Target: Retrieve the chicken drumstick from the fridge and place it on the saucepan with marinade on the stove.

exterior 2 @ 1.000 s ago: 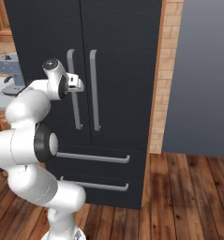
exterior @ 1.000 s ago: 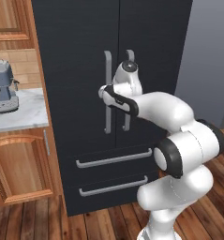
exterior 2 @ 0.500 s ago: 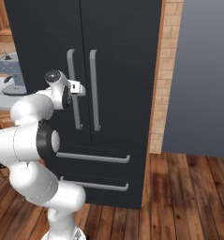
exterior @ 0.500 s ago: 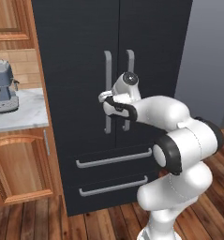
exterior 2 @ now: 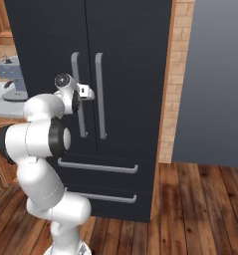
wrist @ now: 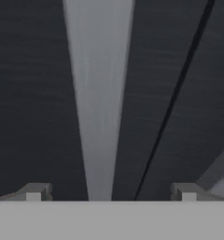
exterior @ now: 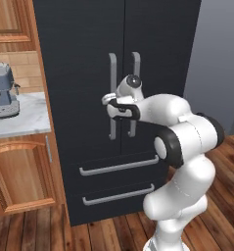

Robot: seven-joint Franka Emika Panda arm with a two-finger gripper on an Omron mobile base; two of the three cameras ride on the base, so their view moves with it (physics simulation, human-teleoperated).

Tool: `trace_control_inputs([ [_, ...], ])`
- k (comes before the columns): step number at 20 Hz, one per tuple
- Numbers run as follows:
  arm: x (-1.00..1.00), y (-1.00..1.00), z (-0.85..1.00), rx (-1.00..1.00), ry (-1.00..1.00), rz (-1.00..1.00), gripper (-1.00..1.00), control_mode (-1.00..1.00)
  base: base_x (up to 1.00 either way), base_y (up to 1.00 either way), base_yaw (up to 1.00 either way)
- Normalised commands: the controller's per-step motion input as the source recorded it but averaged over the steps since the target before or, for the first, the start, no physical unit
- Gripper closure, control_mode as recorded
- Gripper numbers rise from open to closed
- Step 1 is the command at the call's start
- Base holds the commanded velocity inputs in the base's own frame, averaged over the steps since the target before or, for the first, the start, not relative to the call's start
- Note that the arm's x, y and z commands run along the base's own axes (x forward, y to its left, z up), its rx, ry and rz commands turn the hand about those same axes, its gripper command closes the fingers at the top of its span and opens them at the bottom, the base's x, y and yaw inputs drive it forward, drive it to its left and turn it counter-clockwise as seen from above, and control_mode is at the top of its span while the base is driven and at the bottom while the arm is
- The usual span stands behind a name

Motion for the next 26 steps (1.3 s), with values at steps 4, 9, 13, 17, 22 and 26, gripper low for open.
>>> trace_control_inputs([
  [4,0.46,0.00,-0.13,0.00,0.00,0.00,-1.00,-1.00,0.00,0.00,0.00],
  [9,0.44,0.03,-0.17,0.00,0.00,0.00,-1.00,-1.00,0.00,0.00,0.00],
  [13,0.35,0.17,-0.20,0.00,0.00,0.00,-1.00,-1.00,0.00,0.00,0.00],
  [17,0.13,0.10,-0.05,0.00,0.00,0.00,-1.00,-1.00,0.00,0.00,0.00],
  [22,0.00,0.01,0.00,0.00,0.00,0.00,-1.00,-1.00,0.00,0.00,0.00],
  [26,0.03,0.15,-0.07,0.00,0.00,0.00,-1.00,-1.00,0.00,0.00,0.00],
])
